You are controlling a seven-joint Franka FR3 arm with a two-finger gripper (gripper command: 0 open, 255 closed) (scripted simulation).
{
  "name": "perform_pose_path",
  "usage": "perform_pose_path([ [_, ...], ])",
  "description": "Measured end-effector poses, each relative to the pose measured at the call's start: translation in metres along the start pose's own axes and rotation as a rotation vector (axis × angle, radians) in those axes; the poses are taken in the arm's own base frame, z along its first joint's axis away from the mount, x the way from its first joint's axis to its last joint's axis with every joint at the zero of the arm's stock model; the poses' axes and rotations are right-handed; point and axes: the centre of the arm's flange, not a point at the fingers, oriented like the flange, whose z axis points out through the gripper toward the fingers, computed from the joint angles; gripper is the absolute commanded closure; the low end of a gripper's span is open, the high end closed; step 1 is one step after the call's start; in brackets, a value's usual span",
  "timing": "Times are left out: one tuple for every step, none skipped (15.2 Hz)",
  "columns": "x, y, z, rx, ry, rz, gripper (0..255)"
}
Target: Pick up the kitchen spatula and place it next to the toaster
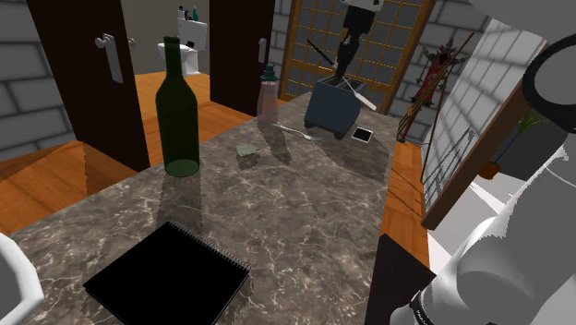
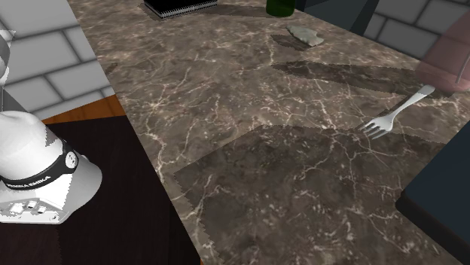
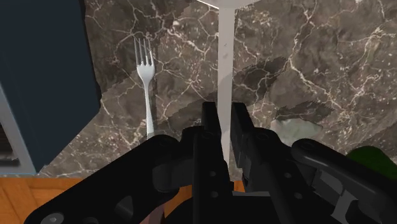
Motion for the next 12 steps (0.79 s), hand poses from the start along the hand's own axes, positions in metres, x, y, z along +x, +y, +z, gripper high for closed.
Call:
perform_pose_path([
  [0.003,0.003,0.006,0.0,0.0,-0.001,255],
  [0.003,0.005,0.011,0.0,-0.001,-0.001,255],
  [0.003,0.005,0.015,0.0,0.0,-0.001,255],
  [0.003,0.006,0.021,0.0,0.0,-0.001,255],
  [0.003,0.005,0.026,0.0,-0.001,-0.001,255],
  [0.004,0.006,0.031,0.0,0.0,-0.001,255],
  [0.004,0.005,0.036,0.0,-0.001,-0.001,255],
  [0.003,0.005,0.041,0.0,0.0,-0.001,255],
  [0.003,0.005,0.046,0.0,0.0,-0.001,255],
  [0.002,0.005,0.052,0.0,0.0,-0.001,255],
  [0.001,0.006,0.057,0.0,0.0,-0.001,255],
  [0.0,0.005,0.062,0.0,0.0,-0.001,255],
])
